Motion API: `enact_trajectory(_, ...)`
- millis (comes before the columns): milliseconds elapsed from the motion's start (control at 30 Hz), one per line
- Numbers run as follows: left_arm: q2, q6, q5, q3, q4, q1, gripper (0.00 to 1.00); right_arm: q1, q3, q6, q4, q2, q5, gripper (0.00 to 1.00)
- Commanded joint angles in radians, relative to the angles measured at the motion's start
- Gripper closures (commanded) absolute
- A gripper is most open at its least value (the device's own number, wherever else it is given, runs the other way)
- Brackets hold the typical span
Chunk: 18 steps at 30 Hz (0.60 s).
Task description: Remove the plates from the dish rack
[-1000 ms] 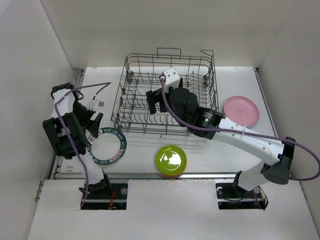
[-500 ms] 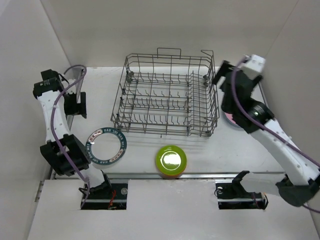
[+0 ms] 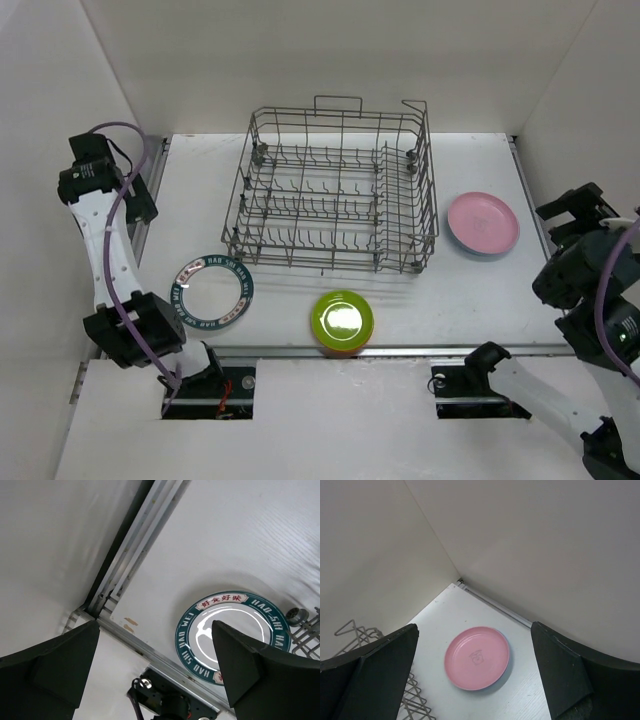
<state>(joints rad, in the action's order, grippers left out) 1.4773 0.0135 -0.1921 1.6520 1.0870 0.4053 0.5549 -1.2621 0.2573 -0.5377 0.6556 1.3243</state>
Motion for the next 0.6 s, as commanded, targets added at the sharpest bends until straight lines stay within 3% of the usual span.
enact_trajectory(0,-0.086,-0.046,-0.027,0.048,-0.016,0.0,0.06,-0.006,-0.016,0.003,-0.06,-0.005,-0.037,0.0)
enact_trajectory(567,-0.167,-0.007,0.046,-0.003,-0.016,0.0,0.05,-0.006,-0.077,0.137,-0.22,-0.037,-0.12,0.0)
